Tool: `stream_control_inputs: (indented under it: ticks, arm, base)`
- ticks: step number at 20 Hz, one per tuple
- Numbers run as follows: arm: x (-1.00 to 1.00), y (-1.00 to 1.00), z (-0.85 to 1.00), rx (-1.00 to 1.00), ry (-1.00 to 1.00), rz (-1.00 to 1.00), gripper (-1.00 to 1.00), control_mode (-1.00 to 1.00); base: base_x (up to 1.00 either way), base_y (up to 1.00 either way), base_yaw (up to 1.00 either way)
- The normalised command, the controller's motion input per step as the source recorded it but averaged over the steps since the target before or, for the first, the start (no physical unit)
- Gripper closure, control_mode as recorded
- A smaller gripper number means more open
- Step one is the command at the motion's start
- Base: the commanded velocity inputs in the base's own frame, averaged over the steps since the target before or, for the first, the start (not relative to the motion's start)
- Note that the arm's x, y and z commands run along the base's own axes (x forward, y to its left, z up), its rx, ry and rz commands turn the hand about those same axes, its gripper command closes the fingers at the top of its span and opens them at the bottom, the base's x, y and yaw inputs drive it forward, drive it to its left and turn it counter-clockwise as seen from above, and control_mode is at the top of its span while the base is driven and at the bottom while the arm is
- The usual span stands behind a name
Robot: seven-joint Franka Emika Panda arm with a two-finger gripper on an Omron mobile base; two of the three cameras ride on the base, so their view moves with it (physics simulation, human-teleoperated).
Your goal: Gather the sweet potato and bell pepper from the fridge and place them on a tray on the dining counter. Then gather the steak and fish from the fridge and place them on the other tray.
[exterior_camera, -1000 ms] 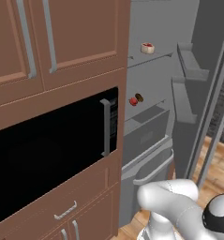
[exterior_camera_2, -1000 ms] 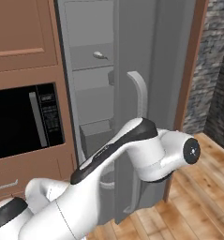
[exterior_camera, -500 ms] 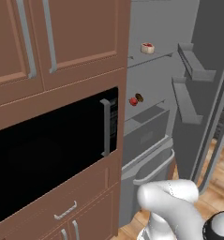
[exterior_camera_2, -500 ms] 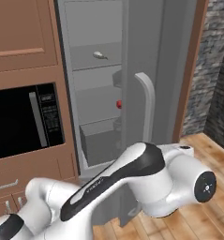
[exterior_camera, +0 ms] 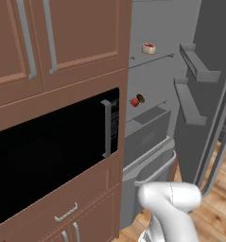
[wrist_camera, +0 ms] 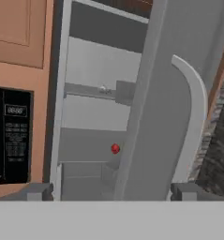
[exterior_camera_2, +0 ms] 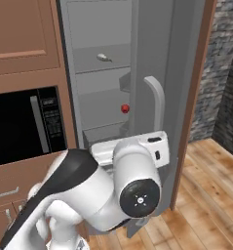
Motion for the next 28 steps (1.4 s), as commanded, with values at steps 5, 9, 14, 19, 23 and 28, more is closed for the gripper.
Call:
stream_control_inputs:
  ticks: [5, 9, 14, 19, 23, 28]
  arm:
    - [0.00, 0.99, 0.73, -0.34, -0.11, -0.19, -1.00, -1.00]
    - [0.22, 0.91, 0.41, -0.35, -0.03, -0.20, -1.00, -1.00]
    - [0.26, 0.12, -0.10, -0.13, 0.02, -0.07, -1.00, -1.00]
    - [0.50, 0.04, 0.00, -0.16, 0.09, -0.11, -1.00, -1.00]
    - [0.51, 0.00, 0.00, -0.14, 0.16, -0.18, -1.00, -1.00]
    - [0.52, 0.00, 0.00, -0.12, 0.22, -0.23, -1.00, -1.00]
  base:
    - [0.00, 0.00, 0.00]
    - [0.00, 0.00, 0.00]
    - [0.00, 0.00, 0.00]
    - [0.00, 0.00, 0.00]
    - [0.00, 0.00, 0.00]
    - [0.00, 0.00, 0.00]
